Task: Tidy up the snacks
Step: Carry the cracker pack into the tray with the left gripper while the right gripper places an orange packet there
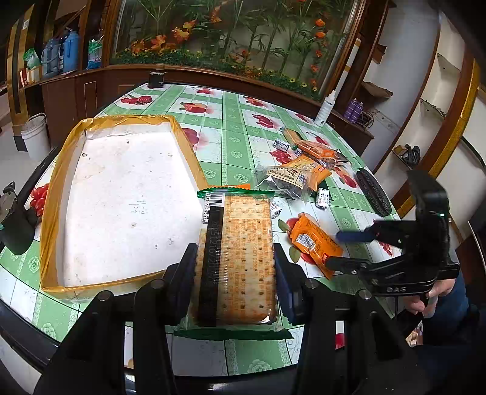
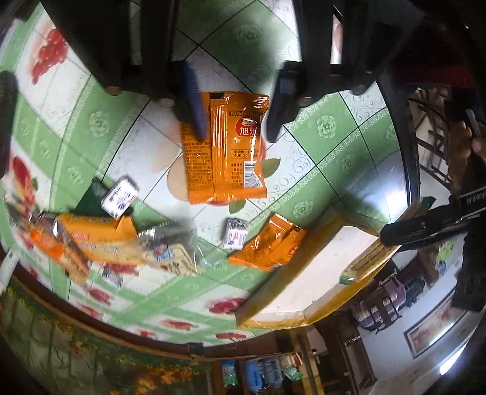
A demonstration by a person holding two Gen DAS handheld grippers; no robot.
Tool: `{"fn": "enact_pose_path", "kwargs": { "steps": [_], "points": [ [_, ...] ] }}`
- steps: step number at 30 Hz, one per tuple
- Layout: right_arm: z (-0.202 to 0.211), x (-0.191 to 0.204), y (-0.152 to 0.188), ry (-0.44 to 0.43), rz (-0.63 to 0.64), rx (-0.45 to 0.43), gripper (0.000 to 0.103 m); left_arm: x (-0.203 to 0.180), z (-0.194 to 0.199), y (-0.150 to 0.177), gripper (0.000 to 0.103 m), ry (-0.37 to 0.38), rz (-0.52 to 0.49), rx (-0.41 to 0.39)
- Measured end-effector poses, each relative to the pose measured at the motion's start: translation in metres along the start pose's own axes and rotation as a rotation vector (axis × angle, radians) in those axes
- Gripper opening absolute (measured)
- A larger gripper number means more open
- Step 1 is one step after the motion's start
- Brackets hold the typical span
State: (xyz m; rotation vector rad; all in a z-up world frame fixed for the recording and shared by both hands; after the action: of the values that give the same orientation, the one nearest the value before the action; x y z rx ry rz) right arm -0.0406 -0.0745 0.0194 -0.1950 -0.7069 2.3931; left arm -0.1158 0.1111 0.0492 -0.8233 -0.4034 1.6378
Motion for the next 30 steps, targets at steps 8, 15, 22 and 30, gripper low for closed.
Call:
{"fn": "enact_pose_path", "kwargs": {
  "steps": [8,15,22,30],
  "points": [
    [-0.017,-0.011,-0.003,0.004,-0.036,0.026,0.066,-0.001,0.002,0.001,0.045,-0.002,-0.002,-0.006],
    [-0.023,-0.004,0.000,0.028,-0.013,0.035,0.047,0.006,0.005,0.000,0.045,-0.014,0.017,-0.017],
    [-0.011,0.004,0.001,0.011,-0.014,0.038,0.032,0.016,0.007,0.000,0.045,-0.024,0.036,-0.023],
    [0.022,0.013,-0.035,-0.055,-0.018,-0.068,0.032,0.040,0.007,-0.017,0.045,-0.073,0.076,-0.041]
  ]
}}
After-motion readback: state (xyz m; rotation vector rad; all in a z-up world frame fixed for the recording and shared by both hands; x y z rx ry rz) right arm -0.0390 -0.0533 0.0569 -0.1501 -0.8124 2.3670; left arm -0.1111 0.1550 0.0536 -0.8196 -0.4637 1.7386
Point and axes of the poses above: each gripper's, at about its wrist camera, not at the fingertips, and z roughly against the way its jaws point, x to its left, y to its underside, the point moved 2 cm from there along -z, roughly the way its jaws point, and after that the axes turned 2 degrees about z, right-handed, at the moved point
